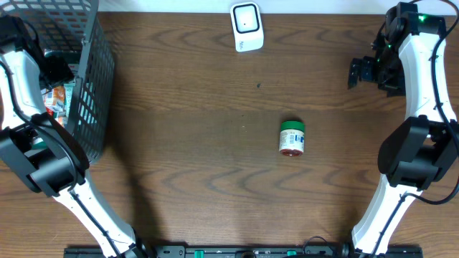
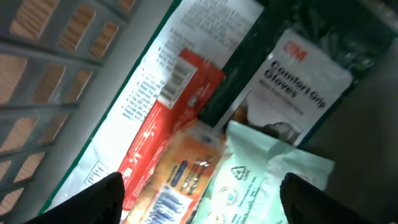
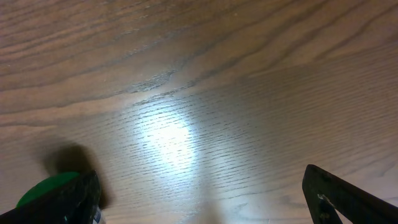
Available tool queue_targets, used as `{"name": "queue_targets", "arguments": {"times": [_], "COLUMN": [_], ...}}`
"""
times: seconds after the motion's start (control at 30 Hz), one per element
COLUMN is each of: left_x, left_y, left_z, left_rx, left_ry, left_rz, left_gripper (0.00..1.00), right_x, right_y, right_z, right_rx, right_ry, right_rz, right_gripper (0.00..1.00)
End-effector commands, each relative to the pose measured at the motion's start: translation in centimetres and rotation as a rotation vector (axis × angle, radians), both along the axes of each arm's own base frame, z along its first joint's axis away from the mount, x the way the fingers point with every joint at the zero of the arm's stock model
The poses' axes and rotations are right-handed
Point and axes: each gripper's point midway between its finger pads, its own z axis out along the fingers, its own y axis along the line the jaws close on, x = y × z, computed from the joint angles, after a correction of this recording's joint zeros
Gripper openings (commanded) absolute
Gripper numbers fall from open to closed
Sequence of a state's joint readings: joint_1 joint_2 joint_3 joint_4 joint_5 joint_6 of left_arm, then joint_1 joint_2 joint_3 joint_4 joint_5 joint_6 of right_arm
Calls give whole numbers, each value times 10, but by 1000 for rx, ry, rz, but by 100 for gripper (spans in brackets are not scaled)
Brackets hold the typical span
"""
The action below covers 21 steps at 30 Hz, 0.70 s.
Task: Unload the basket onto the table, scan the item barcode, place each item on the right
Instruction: 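Reach the left gripper into the grey basket and grasp an orange packet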
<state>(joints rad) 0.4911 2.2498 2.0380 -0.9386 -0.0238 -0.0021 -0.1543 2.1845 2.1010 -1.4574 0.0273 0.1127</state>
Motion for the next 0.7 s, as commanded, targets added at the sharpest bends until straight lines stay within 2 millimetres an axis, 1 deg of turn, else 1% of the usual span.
{"name": "queue_targets", "arguments": {"times": [0.0, 0.17, 0.27, 0.37, 0.43, 0.6, 0.67], "left_x": [-12, -17, -20, -23, -24, -24, -22], "left_y": [6, 15, 17, 15, 13, 11, 9], "left_z": [-7, -8, -10, -14, -18, -21, -21], "left_rx": [-21, -22, -26, -33, -42, -51, -64], "left_ry": [21, 21, 26, 38, 41, 39, 32], "left_rz": [13, 33, 39, 39, 38, 34, 30], "left_gripper": [73, 65, 64, 65, 63, 53, 50], "right_x": [2, 2, 1, 1, 2, 2, 2], "right_y": [-3, -4, -6, -5, -5, -5, -5], "right_z": [2, 2, 2, 2, 2, 2, 2], "right_rx": [-14, -14, -14, -14, -14, -14, -14], "right_ry": [-7, -7, -7, -7, -7, -7, -7], "right_rz": [4, 2, -3, -1, 0, 0, 0], "right_gripper": [99, 99, 99, 99, 99, 99, 99]}}
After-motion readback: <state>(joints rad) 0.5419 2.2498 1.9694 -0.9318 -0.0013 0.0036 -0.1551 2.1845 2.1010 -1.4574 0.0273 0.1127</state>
